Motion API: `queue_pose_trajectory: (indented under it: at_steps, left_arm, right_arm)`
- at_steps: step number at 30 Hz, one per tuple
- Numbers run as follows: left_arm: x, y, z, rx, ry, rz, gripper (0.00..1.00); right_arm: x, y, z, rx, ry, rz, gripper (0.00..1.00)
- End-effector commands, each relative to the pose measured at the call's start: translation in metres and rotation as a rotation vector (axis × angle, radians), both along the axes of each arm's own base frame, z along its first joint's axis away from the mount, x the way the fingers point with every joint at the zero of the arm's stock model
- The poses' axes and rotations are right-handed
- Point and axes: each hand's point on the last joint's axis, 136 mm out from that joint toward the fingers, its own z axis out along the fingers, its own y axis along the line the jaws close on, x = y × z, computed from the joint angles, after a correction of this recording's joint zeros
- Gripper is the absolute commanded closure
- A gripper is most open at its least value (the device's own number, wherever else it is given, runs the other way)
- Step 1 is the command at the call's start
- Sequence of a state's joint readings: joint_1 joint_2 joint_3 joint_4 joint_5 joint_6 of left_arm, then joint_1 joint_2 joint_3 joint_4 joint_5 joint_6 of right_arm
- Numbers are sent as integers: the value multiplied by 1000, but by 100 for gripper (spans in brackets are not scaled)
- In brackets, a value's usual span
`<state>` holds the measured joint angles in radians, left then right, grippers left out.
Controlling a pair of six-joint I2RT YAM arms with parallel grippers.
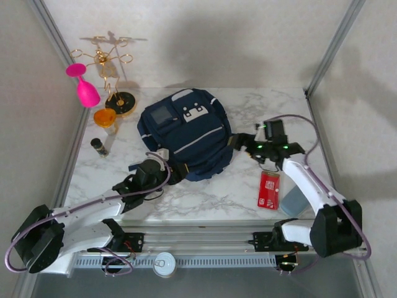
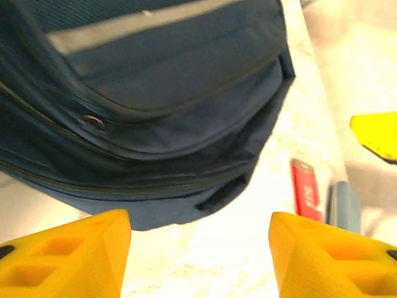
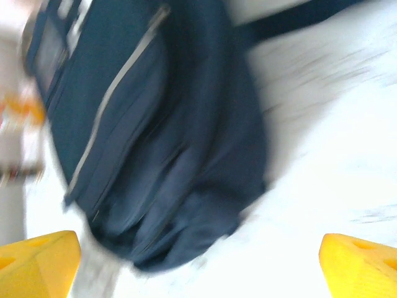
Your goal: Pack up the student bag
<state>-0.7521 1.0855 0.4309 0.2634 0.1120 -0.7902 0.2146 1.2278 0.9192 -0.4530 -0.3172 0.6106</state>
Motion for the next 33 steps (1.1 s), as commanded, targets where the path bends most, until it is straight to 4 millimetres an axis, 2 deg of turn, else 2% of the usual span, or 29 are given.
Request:
queue_pose_trajectory:
  at_steps: [1, 4, 7, 10, 14, 17, 23, 26, 33]
  left_arm:
    - [3, -34, 28, -86, -50, -34, 37]
    - [-1, -76, 41, -98, -67, -149, 31]
    - [-4, -109, 48, -57, -101, -206, 26]
    - [-9, -140, 48, -61, -103, -270, 23]
    - [-18, -168, 40, -62, -96, -333, 22]
    - [-24, -181, 33, -61, -82, -372, 21]
    - [-26, -183, 18, -31, -70, -367, 20]
    - [-23, -178, 11, -3, -64, -339, 19]
    - [-17, -165, 2, 33, -51, -280, 17]
  right_arm:
    - [-11, -96, -32, -124, 142, -385, 1]
    - [-23, -170, -41, -160, 190, -666, 1]
    - [-41, -228, -47, -190, 224, -879, 1]
    - [-66, -263, -62, -179, 288, -1035, 1]
    - [-98, -287, -77, -271, 349, -1180, 1]
    - [-113, -292, -85, -316, 357, -1235, 1]
    - [-113, -271, -115, -224, 425, -1172, 1]
    - [-106, -254, -124, -130, 436, -1127, 1]
    - [-79, -201, -124, 19, 418, -1013, 1]
